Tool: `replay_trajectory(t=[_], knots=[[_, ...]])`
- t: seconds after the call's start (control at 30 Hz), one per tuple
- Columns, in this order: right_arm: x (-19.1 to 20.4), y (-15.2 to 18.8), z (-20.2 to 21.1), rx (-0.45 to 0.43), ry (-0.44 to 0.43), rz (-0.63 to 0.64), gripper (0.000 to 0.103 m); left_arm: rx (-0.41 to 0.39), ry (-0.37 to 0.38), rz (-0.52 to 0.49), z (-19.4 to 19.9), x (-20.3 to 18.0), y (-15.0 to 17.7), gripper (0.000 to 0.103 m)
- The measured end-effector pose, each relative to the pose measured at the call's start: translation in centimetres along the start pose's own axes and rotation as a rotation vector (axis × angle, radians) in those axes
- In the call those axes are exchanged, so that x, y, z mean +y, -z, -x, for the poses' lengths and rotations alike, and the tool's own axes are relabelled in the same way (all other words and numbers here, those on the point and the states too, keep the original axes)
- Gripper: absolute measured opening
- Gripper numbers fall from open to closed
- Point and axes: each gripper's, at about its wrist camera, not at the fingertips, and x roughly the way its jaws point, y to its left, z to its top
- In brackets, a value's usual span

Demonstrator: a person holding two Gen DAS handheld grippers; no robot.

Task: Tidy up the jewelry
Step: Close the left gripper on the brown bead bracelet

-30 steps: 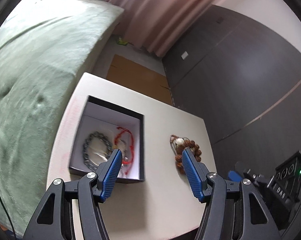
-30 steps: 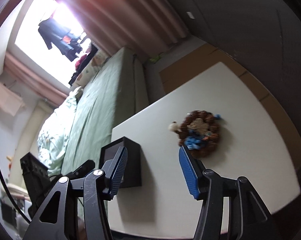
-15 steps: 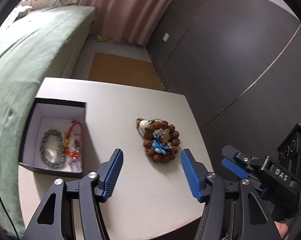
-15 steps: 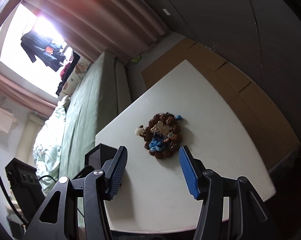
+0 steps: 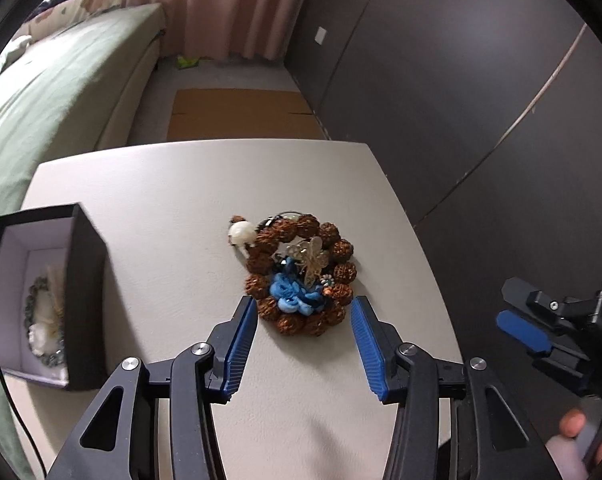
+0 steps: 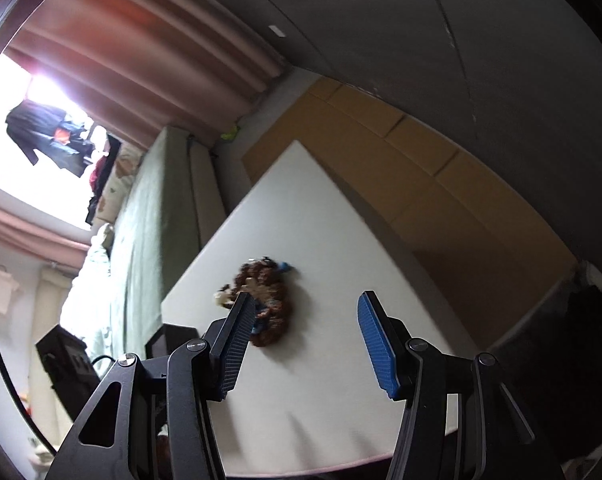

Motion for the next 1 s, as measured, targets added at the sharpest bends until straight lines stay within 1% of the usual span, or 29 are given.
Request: replay_trajectory(t=[0.2, 0.27, 0.47, 0.53, 0.73, 0.8, 0.83, 0.87, 0.93, 1.0], knots=[[-0.6, -1.1, -0.9, 0.015, 0.002, -0.018, 0.055, -0.013, -0.077, -0.119, -1.6, -1.9, -0.1, 0.05], [-0.6, -1.3, -1.3, 0.018, 0.005, -0.023, 0.055, -0.014, -0.097, -0.14, -2.2, -2.1, -0.1, 0.05], [-0.4, -1.5, -1.9, 0.036, 0.017, -0.021, 0.055, 0.011, -0.127, -0.196, -4.0, -2.0, 0.2, 0.05], [-0.1, -1.5, -2.1, 0.04, 0.012, -0.015, 0.055, -0.003, -0.147, -0.218, -4.2, -2.2, 0.5, 0.05], [0.3, -1.2, -2.7, 0.042, 0.009, -0.019, 0.055, -0.032, -0.145, -0.266, -4.6, -2.6, 0.9, 0.05], [0.4, -1.1, -2.8, 0.043, 0.012, -0.014, 0.055, -0.039, -0.141, -0.275, -4.5, -2.6, 0.9, 0.046], [0.5, -1.0, -2.8, 0.044, 0.014, -0.009, 0.055, -0.043, -0.14, -0.274, -4.4, -2.5, 0.9, 0.039], [0.6, -1.1, -2.8, 0.045, 0.016, -0.005, 0.055, -0.045, -0.151, -0.269, -4.2, -2.3, 0.9, 0.028], [0.7, -1.1, -2.8, 0.044, 0.019, 0.0, 0.055, -0.031, -0.14, -0.26, -4.2, -1.9, 0.9, 0.028], [0.7, -1.1, -2.6, 0.037, 0.018, 0.002, 0.055, -0.033, -0.118, -0.252, -4.0, -1.5, 0.8, 0.024]])
